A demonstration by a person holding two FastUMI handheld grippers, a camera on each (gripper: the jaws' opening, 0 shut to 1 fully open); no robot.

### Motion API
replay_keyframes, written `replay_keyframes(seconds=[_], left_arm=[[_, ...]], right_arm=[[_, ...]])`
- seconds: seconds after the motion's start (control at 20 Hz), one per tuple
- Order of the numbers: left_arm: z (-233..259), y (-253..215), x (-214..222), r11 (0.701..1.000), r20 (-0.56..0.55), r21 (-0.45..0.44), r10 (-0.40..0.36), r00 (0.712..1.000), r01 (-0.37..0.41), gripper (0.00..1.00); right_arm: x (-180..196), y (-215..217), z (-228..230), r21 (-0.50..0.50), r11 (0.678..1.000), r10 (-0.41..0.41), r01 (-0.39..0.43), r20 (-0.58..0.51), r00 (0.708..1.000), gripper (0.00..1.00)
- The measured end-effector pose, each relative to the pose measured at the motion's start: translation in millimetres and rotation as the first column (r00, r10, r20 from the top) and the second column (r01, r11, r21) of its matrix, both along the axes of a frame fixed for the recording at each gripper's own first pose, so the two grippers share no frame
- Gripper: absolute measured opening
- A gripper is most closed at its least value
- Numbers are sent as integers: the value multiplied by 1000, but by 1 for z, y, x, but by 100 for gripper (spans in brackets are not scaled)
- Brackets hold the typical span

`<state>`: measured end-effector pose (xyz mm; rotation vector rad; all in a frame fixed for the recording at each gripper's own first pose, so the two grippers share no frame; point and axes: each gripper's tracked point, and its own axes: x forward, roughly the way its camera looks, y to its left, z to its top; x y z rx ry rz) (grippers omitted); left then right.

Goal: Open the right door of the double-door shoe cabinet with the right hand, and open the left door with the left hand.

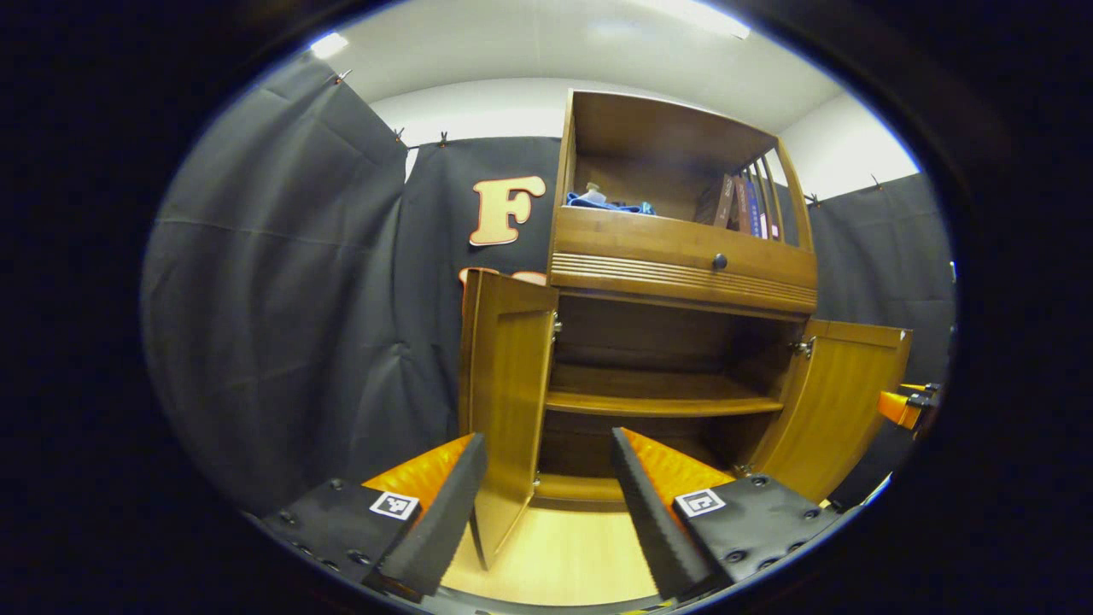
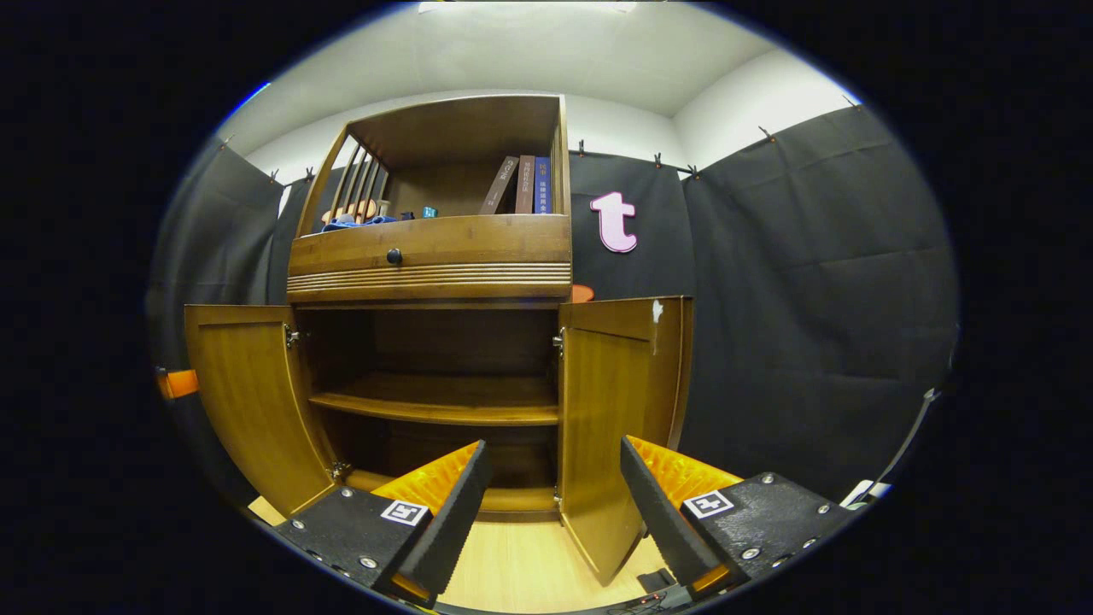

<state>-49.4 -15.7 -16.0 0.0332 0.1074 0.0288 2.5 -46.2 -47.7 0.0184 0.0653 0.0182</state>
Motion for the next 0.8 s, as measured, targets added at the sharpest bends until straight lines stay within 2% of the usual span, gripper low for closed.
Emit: replay_keyframes(seconds=[0.2, 0.35, 0.4, 0.45, 0.5, 0.6, 0.65, 0.7, 0.75, 0.8], left_arm=[[13, -2, 7, 999, 28, 35, 9, 1000, -9, 94], [16, -2, 8, 999, 36, 51, 14, 999, -15, 94], [16, -1, 9, 999, 38, 51, 14, 999, -16, 94], [16, -1, 11, 999, 40, 50, 15, 999, -17, 94], [16, -1, 13, 999, 43, 50, 13, 999, -15, 94], [16, -1, 13, 998, 44, 54, 14, 999, -16, 94], [16, 0, 14, 998, 44, 56, 16, 999, -18, 94], [16, -1, 15, 998, 47, 56, 15, 999, -18, 94], [17, 0, 15, 998, 49, 56, 14, 999, -17, 94], [18, -1, 15, 998, 52, 58, 14, 999, -17, 94]], right_arm=[[-2, -8, 5, -41, 999, -13, 14, 11, 1000, 93], [-3, -10, 8, -55, 998, -15, 16, 19, 1000, 93], [-3, -10, 8, -55, 998, -15, 16, 21, 1000, 100], [-2, -11, 9, -56, 998, -17, 18, 22, 1000, 100], [-2, -12, 9, -56, 998, -20, 21, 26, 999, 93], [-3, -12, 11, -56, 998, -20, 21, 34, 999, 93], [-2, -13, 11, -59, 998, -22, 24, 35, 999, 100], [-1, -13, 10, -64, 998, -22, 25, 34, 999, 100], [-1, -14, 11, -67, 997, -25, 27, 33, 999, 93], [-1, -14, 11, -69, 997, -28, 30, 33, 999, 100]])
